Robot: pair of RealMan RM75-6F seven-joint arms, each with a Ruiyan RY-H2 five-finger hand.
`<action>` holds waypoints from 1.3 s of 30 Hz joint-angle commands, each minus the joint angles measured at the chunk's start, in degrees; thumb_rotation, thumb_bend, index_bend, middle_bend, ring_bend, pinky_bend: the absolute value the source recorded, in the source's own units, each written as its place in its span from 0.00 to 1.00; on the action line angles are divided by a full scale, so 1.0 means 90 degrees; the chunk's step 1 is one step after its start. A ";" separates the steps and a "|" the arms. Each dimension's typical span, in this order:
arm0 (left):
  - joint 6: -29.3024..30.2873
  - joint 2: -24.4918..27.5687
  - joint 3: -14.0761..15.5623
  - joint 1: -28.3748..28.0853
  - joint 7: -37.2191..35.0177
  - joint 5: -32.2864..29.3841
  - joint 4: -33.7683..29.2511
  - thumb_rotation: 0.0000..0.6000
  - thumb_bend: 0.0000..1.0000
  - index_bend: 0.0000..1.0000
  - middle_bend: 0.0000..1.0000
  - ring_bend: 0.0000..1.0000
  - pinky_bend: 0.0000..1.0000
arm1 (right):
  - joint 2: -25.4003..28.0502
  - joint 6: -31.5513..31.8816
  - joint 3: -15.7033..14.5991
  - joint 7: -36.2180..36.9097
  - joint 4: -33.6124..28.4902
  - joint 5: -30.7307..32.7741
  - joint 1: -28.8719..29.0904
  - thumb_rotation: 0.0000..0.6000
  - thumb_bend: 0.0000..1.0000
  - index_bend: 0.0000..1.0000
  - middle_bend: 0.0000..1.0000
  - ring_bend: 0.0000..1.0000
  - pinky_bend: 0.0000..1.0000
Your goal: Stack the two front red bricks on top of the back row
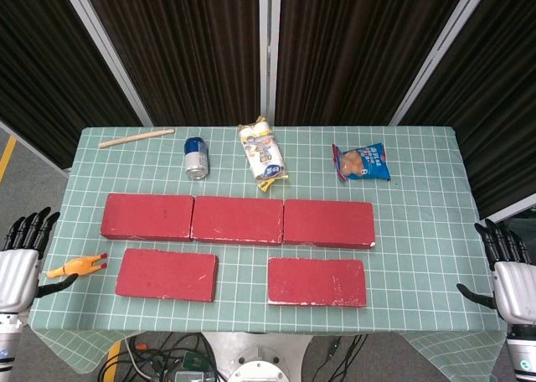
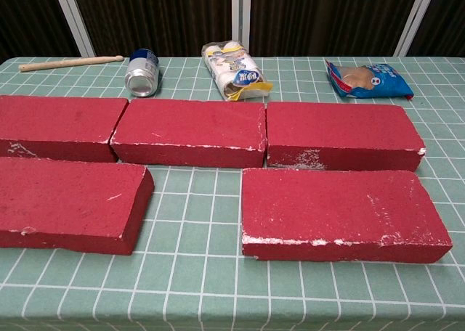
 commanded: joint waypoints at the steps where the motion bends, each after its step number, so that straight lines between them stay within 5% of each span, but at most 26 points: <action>1: 0.0024 -0.0021 0.0007 0.0012 -0.0030 0.0028 0.0027 1.00 0.00 0.05 0.01 0.00 0.00 | 0.0016 0.0004 -0.0006 -0.0014 -0.0015 -0.0003 -0.0009 1.00 0.00 0.00 0.00 0.00 0.00; 15: -0.0336 0.0052 0.0145 -0.0167 -0.0127 0.0301 -0.0335 1.00 0.00 0.05 0.01 0.00 0.00 | 0.0102 -0.0015 0.0092 0.0057 -0.0053 0.0111 0.0023 1.00 0.00 0.00 0.00 0.00 0.00; 23: -0.1221 -0.0194 0.0477 -0.0484 -0.0138 0.0416 -0.0548 1.00 0.00 0.05 0.01 0.00 0.00 | 0.0234 -0.0139 0.0241 0.0129 -0.0086 0.0225 0.0160 1.00 0.00 0.00 0.00 0.00 0.00; 30: -0.1933 -0.0569 0.0512 -0.0855 0.0359 0.0215 -0.0689 1.00 0.00 0.05 0.01 0.00 0.00 | 0.0236 -0.0232 0.0250 0.0138 -0.0091 0.0233 0.0229 1.00 0.00 0.00 0.00 0.00 0.00; 39: -0.2785 -0.1121 0.0363 -0.1379 0.1530 -0.0880 -0.0992 1.00 0.00 0.05 0.01 0.00 0.00 | 0.0242 -0.0206 0.0236 0.0229 -0.0018 0.0243 0.0211 1.00 0.00 0.00 0.00 0.00 0.00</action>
